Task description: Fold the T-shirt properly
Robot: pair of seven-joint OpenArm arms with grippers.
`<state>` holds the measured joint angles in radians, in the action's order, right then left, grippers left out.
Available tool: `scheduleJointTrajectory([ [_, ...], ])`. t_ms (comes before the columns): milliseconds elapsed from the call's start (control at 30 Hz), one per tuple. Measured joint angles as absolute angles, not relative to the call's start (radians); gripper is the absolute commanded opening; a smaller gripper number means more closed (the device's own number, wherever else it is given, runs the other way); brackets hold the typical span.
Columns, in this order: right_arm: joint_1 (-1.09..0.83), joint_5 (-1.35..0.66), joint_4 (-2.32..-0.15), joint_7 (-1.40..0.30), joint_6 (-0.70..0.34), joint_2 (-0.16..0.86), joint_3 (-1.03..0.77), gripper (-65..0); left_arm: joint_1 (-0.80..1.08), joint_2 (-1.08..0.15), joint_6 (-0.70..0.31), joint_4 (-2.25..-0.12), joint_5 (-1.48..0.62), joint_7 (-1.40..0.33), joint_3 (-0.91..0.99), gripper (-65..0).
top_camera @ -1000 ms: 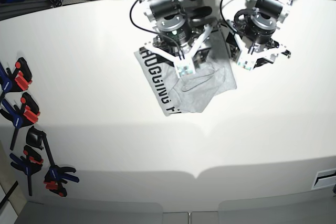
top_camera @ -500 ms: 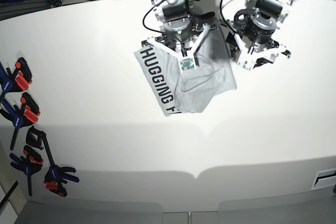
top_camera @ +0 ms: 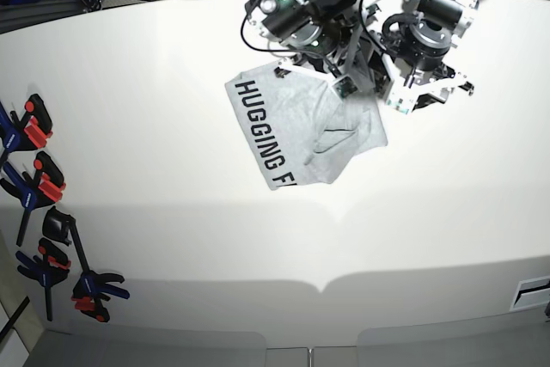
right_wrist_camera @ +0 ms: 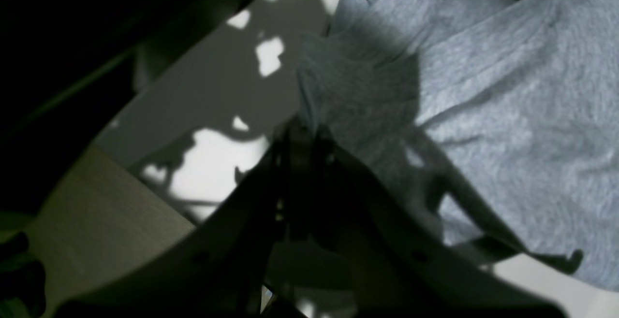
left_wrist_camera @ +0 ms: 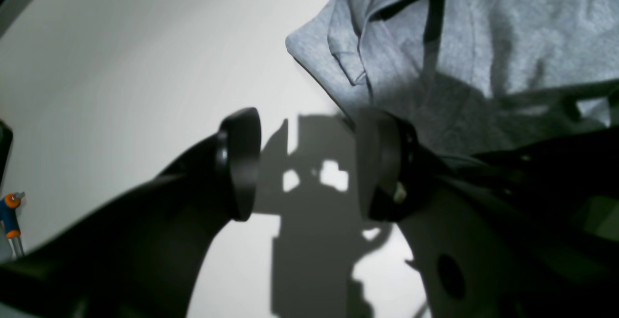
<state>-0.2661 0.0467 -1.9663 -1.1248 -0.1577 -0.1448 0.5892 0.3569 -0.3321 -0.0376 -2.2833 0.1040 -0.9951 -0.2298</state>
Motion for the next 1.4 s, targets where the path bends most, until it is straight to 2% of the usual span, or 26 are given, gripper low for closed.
scheduleJointTrajectory([
  [100,-0.266,0.047,-1.966,-1.144,-0.158,-0.144,0.589,-65.0,0.357,-0.332,-0.038,-2.283,0.104,-0.995,-0.23,-35.5],
  [133,-0.266,0.048,-1.966,-1.145,-0.158,-0.144,0.589,-61.7,0.357,-0.332,-0.038,-2.283,0.104,-0.994,-0.23,-35.5],
  [233,-0.266,0.063,-1.966,-1.145,-0.158,-0.143,0.587,-45.8,0.358,-0.332,-0.05,-2.284,0.13,-0.98,-0.23,-35.5],
  [300,-0.265,0.078,-1.965,-1.142,-0.158,-0.14,0.585,-41.3,0.36,-0.332,-0.054,-2.285,0.165,-0.955,-0.23,-35.5],
  [533,-0.272,0.138,-2.095,-1.033,-0.157,-0.13,0.58,-41.4,0.352,-0.331,-0.054,-2.306,0.158,-0.927,-0.23,-35.3],
  [567,-0.271,0.114,-2.158,-0.987,-0.159,-0.131,0.581,-41.4,0.345,-0.331,-0.052,-2.294,0.228,-0.925,-0.233,-35.3],
  [633,-0.26,0.213,-2.284,-0.925,-0.19,-0.152,0.601,-41.4,0.348,-0.331,-0.041,-2.278,0.208,-0.971,-0.228,-35.3],
  [667,-0.25,0.295,-2.318,-0.939,-0.189,-0.152,0.602,-41.4,0.358,-0.334,-0.043,-2.282,0.209,-0.931,-0.228,-35.3],
  [733,-0.241,0.45,-2.34,-0.956,-0.141,-0.152,0.6,-41.4,0.341,-0.367,-0.113,-2.282,0.154,-0.89,-0.23,-35.3],
  [767,-0.234,0.496,-2.336,-0.981,-0.072,-0.15,0.587,-41.4,0.324,-0.393,-0.142,-2.28,0.11,-0.875,-0.23,-35.3],
  [833,-0.219,0.505,-2.337,-0.988,-0.044,-0.141,0.553,-41.4,0.294,-0.422,-0.245,-2.284,0.002,-0.845,-0.23,-35.3],
  [900,-0.219,0.476,-2.339,-0.987,-0.054,-0.114,0.49,-41.4,0.255,-0.432,-0.322,-2.281,-0.134,-0.853,-0.236,-35.3],
  [967,-0.232,0.409,-2.339,-0.983,-0.065,-0.086,0.41,-41.4,0.215,-0.43,-0.33,-2.277,-0.214,-0.854,-0.237,-35.3],
  [1133,-0.243,0.253,-2.341,-0.989,-0.111,-0.072,0.193,-41.4,0.169,-0.403,-0.327,-2.21,-0.258,-0.783,-0.25,-35.3],
  [1267,-0.258,0.134,-2.337,-0.993,-0.134,-0.067,-0.002,-41.4,0.104,-0.323,-0.382,-2.082,-0.287,-0.785,-0.266,-35.3],
  [1400,-0.267,0.054,-2.335,-1.023,-0.141,-0.067,-0.131,-41.4,0.033,-0.279,-0.393,-1.945,-0.336,-0.785,-0.33,-35.3],
])
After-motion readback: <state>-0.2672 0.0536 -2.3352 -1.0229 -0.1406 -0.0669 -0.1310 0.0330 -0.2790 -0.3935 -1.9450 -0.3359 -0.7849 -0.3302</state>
